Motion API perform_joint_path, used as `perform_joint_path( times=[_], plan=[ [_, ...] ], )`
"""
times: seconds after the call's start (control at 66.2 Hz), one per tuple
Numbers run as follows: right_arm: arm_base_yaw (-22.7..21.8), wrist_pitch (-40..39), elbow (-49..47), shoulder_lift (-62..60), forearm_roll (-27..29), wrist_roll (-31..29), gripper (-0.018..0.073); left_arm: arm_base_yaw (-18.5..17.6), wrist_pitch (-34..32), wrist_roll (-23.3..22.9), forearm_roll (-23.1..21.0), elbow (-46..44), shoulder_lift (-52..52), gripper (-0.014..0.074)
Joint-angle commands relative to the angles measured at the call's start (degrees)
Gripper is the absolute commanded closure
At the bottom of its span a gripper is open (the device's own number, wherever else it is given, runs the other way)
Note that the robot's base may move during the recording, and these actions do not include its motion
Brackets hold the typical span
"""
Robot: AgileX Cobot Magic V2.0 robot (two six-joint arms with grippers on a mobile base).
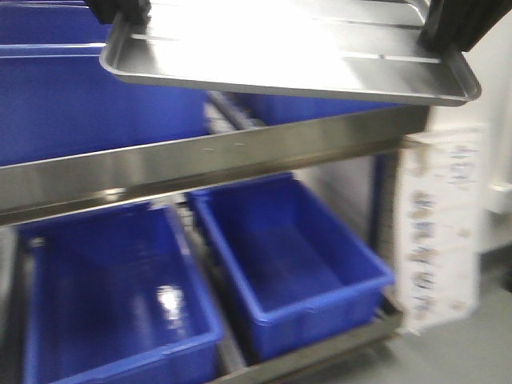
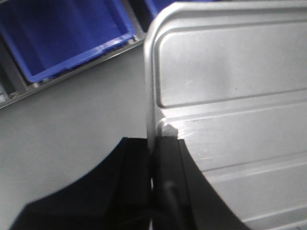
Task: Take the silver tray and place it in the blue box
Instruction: 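Carry the raised silver tray with both grippers toward the blue bin shelf, then position the held silver tray above the open blue bin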
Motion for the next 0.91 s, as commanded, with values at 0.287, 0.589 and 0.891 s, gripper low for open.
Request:
perform_joint_path(
  times=[0.287,0.589,0.891],
  plan=[
    [-0.2,-1.7,-2.0,-1.8,-3.2,-0.7,0.0501,0.0,0.2,0.4,2.4,-1.6,-2.3,0.0693],
    [-0.2,-1.7,-2.0,-1.8,-3.2,-0.7,0.0501,0.0,0.2,0.4,2.2,-1.6,-2.3,0.0693],
    [-0.2,-1.7,-2.0,-1.8,-3.2,-0.7,0.0501,0.0,0.2,0.4,2.2,-1.6,-2.3,0.0693]
  ],
)
